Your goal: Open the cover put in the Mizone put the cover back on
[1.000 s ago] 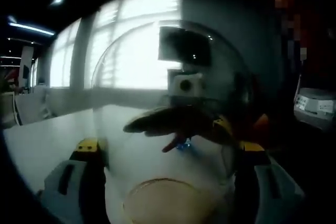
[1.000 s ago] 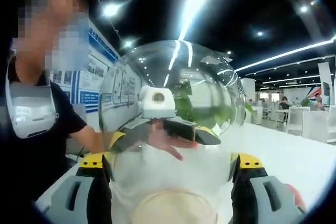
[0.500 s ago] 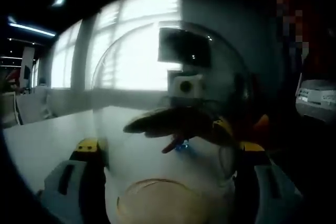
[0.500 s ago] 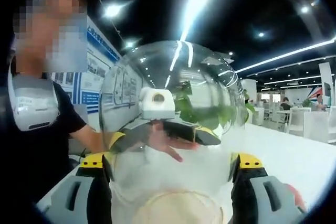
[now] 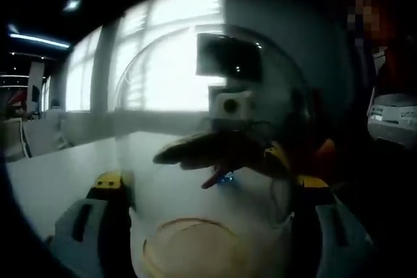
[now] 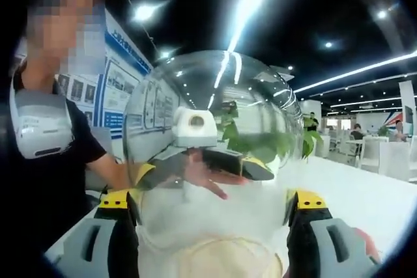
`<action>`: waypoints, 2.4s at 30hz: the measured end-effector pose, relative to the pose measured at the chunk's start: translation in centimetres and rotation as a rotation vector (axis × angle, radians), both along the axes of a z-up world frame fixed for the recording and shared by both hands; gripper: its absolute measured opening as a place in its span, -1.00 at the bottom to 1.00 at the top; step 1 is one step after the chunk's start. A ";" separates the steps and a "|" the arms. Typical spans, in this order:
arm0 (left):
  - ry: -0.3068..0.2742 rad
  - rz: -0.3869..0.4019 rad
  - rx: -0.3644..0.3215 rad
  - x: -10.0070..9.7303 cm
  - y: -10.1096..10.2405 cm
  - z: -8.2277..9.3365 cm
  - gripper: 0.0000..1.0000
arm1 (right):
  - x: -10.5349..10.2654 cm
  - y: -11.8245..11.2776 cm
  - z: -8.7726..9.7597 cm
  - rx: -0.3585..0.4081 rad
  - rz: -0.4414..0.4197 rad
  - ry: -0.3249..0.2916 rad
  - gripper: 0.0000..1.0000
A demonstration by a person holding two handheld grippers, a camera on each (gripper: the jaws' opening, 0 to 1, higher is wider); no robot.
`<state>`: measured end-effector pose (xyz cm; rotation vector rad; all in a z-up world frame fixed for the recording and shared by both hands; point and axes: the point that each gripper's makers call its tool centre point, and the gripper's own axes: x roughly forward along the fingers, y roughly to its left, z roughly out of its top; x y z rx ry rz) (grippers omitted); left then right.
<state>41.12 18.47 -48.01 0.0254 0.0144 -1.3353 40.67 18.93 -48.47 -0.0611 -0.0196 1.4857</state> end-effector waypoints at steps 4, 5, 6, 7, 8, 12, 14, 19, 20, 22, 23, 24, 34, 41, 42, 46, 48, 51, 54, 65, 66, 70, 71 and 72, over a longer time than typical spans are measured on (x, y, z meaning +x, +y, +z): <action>-0.002 0.003 0.008 -0.1 -0.1 0.0 0.73 | -0.1 -0.1 -0.1 -0.007 0.002 -0.003 0.80; 0.000 0.004 0.008 -0.2 -0.1 0.0 0.73 | -0.2 -0.2 -0.1 -0.007 0.003 -0.002 0.80; -0.001 0.005 0.004 -0.2 -0.1 -0.1 0.73 | -0.2 -0.2 -0.1 -0.006 0.004 -0.003 0.80; -0.002 0.006 0.003 -0.3 -0.1 0.0 0.73 | -0.3 -0.2 -0.1 -0.006 0.006 -0.004 0.80; -0.003 0.008 0.001 -0.4 -0.1 0.0 0.73 | -0.4 -0.2 0.0 -0.009 0.008 -0.006 0.80; -0.011 0.013 0.024 -0.6 0.0 -0.1 0.73 | -0.6 0.0 0.0 -0.020 0.010 -0.017 0.80; -0.016 0.012 0.032 -0.7 0.0 -0.1 0.73 | -0.8 0.0 -0.1 -0.028 0.008 -0.024 0.80; -0.030 0.012 0.058 -1.1 -0.1 -0.2 0.73 | -1.1 -0.1 -0.1 -0.047 0.008 -0.043 0.80; -0.029 0.014 0.060 -1.1 -0.1 -0.3 0.73 | -1.1 -0.1 -0.1 -0.046 0.009 -0.043 0.80; -0.024 0.016 0.061 -1.1 0.0 -0.3 0.73 | -1.1 0.0 -0.1 -0.045 0.011 -0.039 0.80; -0.022 0.017 0.058 -1.2 0.0 -0.3 0.73 | -1.2 -0.1 -0.1 -0.045 0.012 -0.036 0.80; -0.019 0.018 0.057 -1.2 0.0 -0.3 0.73 | -1.2 0.0 -0.1 -0.047 0.014 -0.034 0.80; 0.004 0.017 0.037 -2.3 -0.3 -0.2 0.73 | -2.3 -0.4 -0.2 -0.027 0.013 -0.004 0.80; 0.001 0.016 0.022 -3.5 -0.5 -0.2 0.73 | -3.5 -0.6 -0.2 -0.030 0.011 -0.003 0.80; 0.006 0.017 0.017 -3.6 -0.6 -0.2 0.73 | -3.6 -0.7 -0.2 -0.027 0.012 0.003 0.80; 0.002 0.020 0.010 -4.1 -0.6 -0.2 0.73 | -4.0 -0.7 -0.2 -0.026 0.015 0.003 0.80; -0.011 0.022 0.018 -4.3 -0.6 -0.3 0.73 | -4.3 -0.6 -0.3 -0.039 0.015 -0.012 0.80; -0.026 0.023 0.034 -4.7 -0.6 -0.4 0.73 | -4.6 -0.6 -0.4 -0.057 0.014 -0.028 0.80; -0.038 0.024 0.055 -5.0 -0.6 -0.5 0.73 | -4.9 -0.7 -0.5 -0.071 0.011 -0.042 0.80; -0.055 0.023 0.045 -6.3 -0.6 -0.6 0.73 | -6.3 -0.7 -0.5 -0.046 0.010 -0.045 0.80; -0.056 0.023 0.046 -6.4 -0.6 -0.6 0.73 | -6.4 -0.7 -0.5 -0.046 0.010 -0.045 0.80; -0.075 0.027 0.073 -7.0 -0.7 -0.9 0.73 | -6.9 -0.7 -0.6 -0.053 0.010 -0.063 0.80; -0.080 0.028 0.080 -7.2 -0.7 -0.9 0.73 | -7.1 -0.7 -0.7 -0.057 0.010 -0.070 0.80; -0.083 0.030 0.083 -7.3 -0.7 -1.0 0.73 | -7.2 -0.8 -0.7 -0.059 0.010 -0.072 0.80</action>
